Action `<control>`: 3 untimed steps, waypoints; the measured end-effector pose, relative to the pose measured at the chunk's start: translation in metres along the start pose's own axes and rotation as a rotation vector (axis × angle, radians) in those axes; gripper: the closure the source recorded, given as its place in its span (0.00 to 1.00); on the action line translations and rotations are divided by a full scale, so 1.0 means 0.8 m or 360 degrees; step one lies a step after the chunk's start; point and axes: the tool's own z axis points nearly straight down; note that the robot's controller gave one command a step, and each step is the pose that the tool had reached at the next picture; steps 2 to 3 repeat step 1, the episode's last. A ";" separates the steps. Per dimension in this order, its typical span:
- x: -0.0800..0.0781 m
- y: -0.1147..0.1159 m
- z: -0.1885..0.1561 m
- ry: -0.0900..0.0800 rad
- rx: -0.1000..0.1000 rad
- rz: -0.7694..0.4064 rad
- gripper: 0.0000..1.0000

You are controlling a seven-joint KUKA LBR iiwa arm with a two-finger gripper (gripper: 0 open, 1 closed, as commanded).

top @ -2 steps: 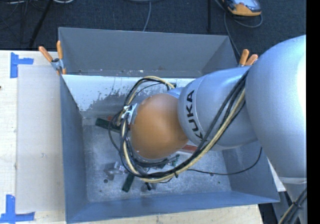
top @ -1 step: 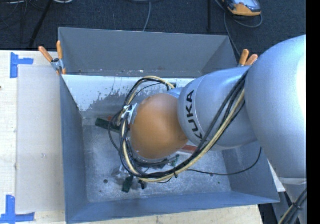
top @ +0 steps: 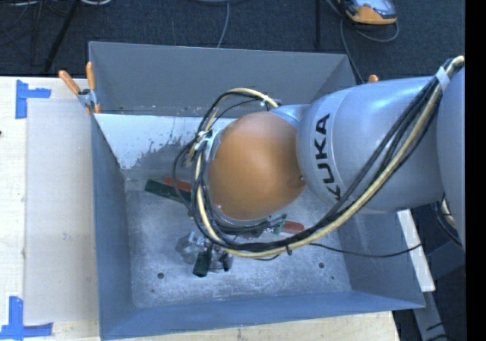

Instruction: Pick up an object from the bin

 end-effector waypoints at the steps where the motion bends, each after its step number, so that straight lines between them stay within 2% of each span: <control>1: -0.001 0.000 -0.011 0.0006 -0.0007 0.0008 1.00; 3: -0.001 0.000 -0.011 0.0006 -0.0007 0.0008 1.00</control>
Offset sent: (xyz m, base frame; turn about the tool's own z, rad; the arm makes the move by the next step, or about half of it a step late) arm 0.0002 0.0000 0.0088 0.0000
